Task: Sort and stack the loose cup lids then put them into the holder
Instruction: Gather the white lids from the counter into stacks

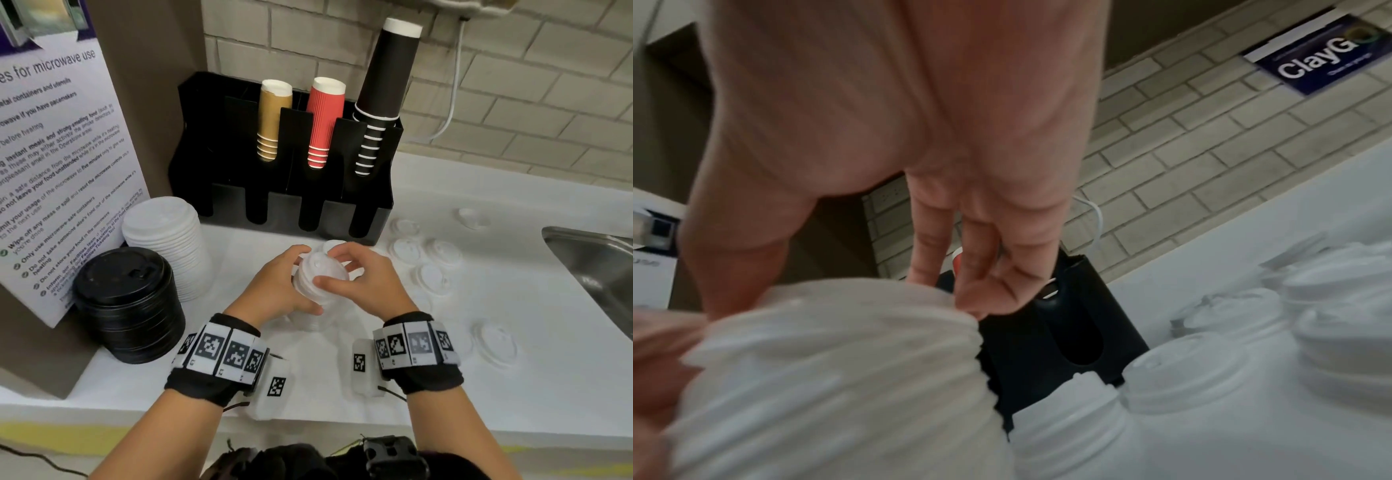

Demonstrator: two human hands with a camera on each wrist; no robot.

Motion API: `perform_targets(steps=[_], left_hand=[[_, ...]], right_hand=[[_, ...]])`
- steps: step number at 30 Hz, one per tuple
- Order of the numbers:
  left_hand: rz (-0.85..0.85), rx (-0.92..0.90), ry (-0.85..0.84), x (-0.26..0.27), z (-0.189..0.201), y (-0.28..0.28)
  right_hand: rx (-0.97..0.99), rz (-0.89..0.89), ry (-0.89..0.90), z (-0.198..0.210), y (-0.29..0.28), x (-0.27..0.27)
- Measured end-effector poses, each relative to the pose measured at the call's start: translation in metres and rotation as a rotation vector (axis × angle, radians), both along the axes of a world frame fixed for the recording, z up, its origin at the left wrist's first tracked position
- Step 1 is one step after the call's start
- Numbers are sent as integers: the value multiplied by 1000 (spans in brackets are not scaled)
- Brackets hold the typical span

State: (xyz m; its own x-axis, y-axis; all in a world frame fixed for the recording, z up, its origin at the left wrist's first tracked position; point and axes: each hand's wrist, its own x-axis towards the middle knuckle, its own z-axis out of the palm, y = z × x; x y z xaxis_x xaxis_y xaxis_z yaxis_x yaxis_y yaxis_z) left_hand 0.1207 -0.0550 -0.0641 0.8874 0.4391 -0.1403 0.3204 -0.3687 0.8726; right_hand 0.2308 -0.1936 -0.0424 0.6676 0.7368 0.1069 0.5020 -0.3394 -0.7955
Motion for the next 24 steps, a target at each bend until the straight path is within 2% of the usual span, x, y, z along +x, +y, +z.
perform_targets(steps=[6, 11, 15, 18, 20, 22, 24], left_hand=[[8, -16, -9, -1, -1, -1], [-6, -11, -47, 1, -1, -2], [-3, 13, -71, 1, -2, -3], [10, 16, -58, 2, -3, -2], [14, 8, -54, 2, -3, -2], [16, -3, -51, 2, -2, -3], [13, -4, -51, 3, -2, -3]], right_hand=[[-82, 58, -163, 3, 5, -5], [-124, 102, -208, 6, 8, -5], [-76, 144, -145, 7, 5, 7], [-26, 23, -111, 13, 12, 38], [-272, 0, -131, 13, 24, 63], [-603, 84, -171, 7, 36, 80], [-798, 140, -207, -2, 48, 87]])
